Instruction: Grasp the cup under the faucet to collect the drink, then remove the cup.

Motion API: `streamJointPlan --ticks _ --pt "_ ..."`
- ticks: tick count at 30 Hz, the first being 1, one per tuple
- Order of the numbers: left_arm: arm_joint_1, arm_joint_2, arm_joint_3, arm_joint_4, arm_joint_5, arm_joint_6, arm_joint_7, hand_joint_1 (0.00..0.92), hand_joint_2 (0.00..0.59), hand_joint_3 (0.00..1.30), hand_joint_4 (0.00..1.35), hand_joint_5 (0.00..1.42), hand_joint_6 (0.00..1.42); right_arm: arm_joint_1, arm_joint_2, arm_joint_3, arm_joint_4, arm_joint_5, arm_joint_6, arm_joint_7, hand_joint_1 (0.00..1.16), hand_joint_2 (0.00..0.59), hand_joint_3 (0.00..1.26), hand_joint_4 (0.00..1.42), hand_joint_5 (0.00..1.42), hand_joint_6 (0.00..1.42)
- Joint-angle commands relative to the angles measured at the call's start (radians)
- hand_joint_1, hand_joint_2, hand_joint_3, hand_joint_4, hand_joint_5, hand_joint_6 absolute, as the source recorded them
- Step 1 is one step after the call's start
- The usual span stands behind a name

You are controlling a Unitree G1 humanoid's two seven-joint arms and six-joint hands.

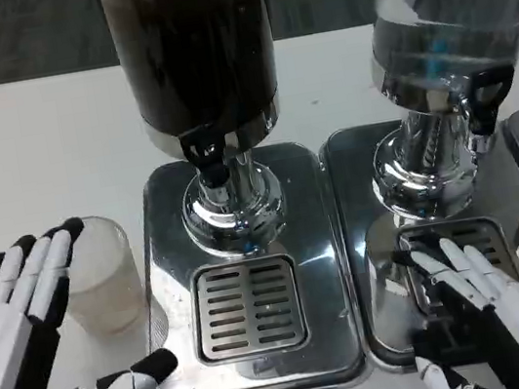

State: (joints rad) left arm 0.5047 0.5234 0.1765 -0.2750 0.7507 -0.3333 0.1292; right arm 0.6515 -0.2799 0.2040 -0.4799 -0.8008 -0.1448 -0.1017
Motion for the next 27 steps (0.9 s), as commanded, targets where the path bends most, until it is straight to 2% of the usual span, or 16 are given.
streamJointPlan --ticks 1,17,27 --pt "-0.042 0.024 -0.002 0.036 -0.010 0.010 -0.018 0.000 0.046 0.00 0.00 0.00 0.00 -0.003 0.008 0.000 0.004 0.004 0.009 -0.001 0.59 0.561 0.13 0.00 0.00 0.07" --pt "-0.241 0.067 -0.052 0.274 -0.050 0.020 -0.020 0.000 0.042 0.00 0.00 0.00 0.00 -0.002 0.015 0.010 -0.003 -0.010 0.016 -0.003 0.58 0.571 0.13 0.00 0.00 0.08" --pt "-0.332 0.071 -0.082 0.392 -0.104 0.029 -0.025 0.000 0.037 0.00 0.00 0.00 0.00 -0.012 0.017 0.010 -0.004 -0.010 0.022 0.002 0.57 0.572 0.14 0.00 0.00 0.08"
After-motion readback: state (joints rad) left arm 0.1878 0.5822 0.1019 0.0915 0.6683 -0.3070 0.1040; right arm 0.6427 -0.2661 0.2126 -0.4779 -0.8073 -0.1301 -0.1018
